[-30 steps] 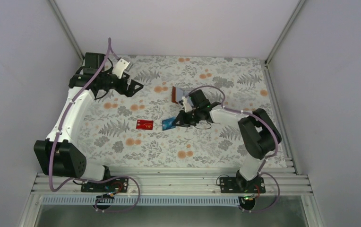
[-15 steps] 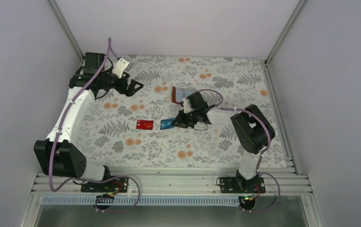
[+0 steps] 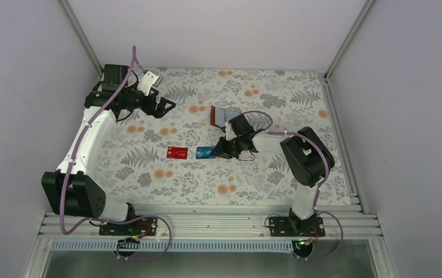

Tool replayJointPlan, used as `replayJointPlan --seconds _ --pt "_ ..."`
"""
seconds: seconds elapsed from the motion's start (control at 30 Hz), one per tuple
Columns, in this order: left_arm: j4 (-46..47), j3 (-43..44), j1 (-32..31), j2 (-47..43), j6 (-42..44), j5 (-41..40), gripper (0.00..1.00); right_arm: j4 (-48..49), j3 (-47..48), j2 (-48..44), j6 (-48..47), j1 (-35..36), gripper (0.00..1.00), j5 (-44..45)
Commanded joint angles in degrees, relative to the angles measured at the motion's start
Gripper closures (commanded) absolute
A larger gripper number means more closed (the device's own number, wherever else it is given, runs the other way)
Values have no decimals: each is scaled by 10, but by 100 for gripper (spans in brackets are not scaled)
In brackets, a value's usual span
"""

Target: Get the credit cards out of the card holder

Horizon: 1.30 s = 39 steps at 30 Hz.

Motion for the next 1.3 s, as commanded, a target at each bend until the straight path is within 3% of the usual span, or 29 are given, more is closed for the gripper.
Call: replayJointPlan --seconds 0.0,0.33,0.57,0.67,0.77,0.97,1.27 --pt "-1 7 1 -6 -1 6 0 -23 -8 5 4 0 83 36" --pt "-7 10 1 -3 3 10 0 -77 3 -35 -5 0 65 77" --pt "-5 4 0 -1 1 19 0 -225 89 -127 -70 -1 46 217" --pt "18 -18 1 -5 -27 34 0 -272 135 -148 -106 -27 38 288" --pt "59 -48 0 -3 -80 50 0 -254 147 -150 -130 -88 35 270" --pt "115 -53 -3 77 -182 65 0 -271 254 -24 -190 -152 32 238" --pt "150 49 -54 306 -235 84 0 -253 344 149 -203 -170 43 177"
